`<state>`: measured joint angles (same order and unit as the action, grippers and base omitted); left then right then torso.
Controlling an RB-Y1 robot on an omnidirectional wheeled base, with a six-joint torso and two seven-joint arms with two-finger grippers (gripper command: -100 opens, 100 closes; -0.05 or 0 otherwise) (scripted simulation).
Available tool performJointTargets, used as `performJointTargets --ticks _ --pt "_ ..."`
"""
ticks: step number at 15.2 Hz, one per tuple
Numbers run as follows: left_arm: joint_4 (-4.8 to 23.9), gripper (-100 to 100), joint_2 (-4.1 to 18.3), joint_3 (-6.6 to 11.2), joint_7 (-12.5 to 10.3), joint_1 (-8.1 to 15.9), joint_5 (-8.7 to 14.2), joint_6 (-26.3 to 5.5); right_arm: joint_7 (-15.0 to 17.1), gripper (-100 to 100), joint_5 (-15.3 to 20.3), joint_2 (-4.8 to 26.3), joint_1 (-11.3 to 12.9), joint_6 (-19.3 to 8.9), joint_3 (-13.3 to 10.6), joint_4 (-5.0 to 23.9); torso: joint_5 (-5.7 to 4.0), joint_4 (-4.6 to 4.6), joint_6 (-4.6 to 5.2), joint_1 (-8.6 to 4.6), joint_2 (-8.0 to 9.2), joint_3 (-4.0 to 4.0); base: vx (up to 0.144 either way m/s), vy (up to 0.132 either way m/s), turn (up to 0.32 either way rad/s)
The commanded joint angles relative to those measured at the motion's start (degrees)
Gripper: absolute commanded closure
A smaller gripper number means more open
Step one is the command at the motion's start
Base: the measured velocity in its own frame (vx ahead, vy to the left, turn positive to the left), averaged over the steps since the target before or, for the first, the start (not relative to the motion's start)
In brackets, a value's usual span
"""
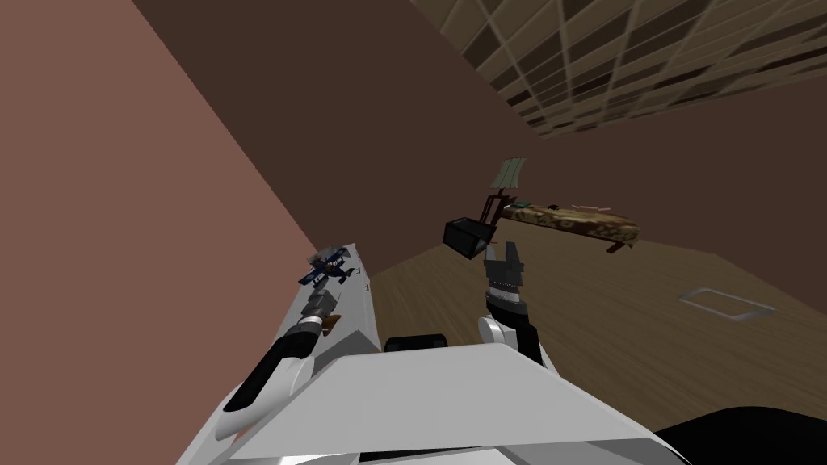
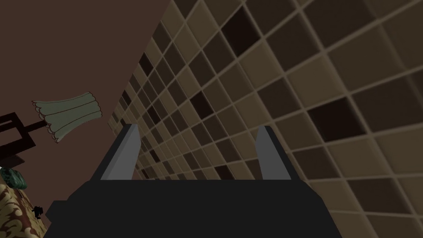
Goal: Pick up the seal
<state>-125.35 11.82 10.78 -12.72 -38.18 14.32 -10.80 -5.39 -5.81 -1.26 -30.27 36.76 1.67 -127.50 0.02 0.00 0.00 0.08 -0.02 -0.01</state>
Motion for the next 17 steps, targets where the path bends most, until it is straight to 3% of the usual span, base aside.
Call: performJointTargets --ticks 1,3,7,9,12,17 --pt "0.0 -100 0.1 1.07 -0.3 -0.9 1.3 -2.9 0.0 0 0.0 0.0 0.0 0.0 0.0 0.0 0.00 0.00 0.00 0.00 0.00 0.00 0.003 0.012 -0.151" --pt "0.0 -100 0.1 1.07 -0.3 -0.9 1.3 -4.1 0.0 0 0.0 0.0 0.0 0.0 0.0 0.0 0.00 0.00 0.01 0.01 0.00 0.00 0.003 0.016 -0.095" --pt "0.3 -100 0.2 2.99 -0.9 -2.2 3.5 -9.2 0.0 0 0.0 0.0 0.0 0.0 0.0 0.0 0.01 0.00 0.00 0.02 0.00 0.00 0.004 0.020 -0.123" --pt "0.3 -100 0.2 2.99 -0.9 -2.2 3.5 -10.1 0.0 0 0.0 0.0 0.0 0.0 0.0 0.0 0.01 0.00 0.02 0.03 -0.02 -0.01 0.006 0.019 -0.103" --pt "0.6 -100 0.3 4.90 -1.5 -3.6 5.7 -14.7 0.0 0 0.0 0.0 0.0 0.0 0.0 0.0 0.01 0.00 0.02 0.03 -0.02 -0.01 0.007 0.023 -0.163" --pt "0.8 -100 0.3 5.84 -1.8 -4.3 6.8 -19.0 0.0 0 0.0 0.0 0.0 0.0 0.0 0.0 0.01 0.00 0.01 0.04 -0.01 -0.01 0.003 0.023 -0.104"
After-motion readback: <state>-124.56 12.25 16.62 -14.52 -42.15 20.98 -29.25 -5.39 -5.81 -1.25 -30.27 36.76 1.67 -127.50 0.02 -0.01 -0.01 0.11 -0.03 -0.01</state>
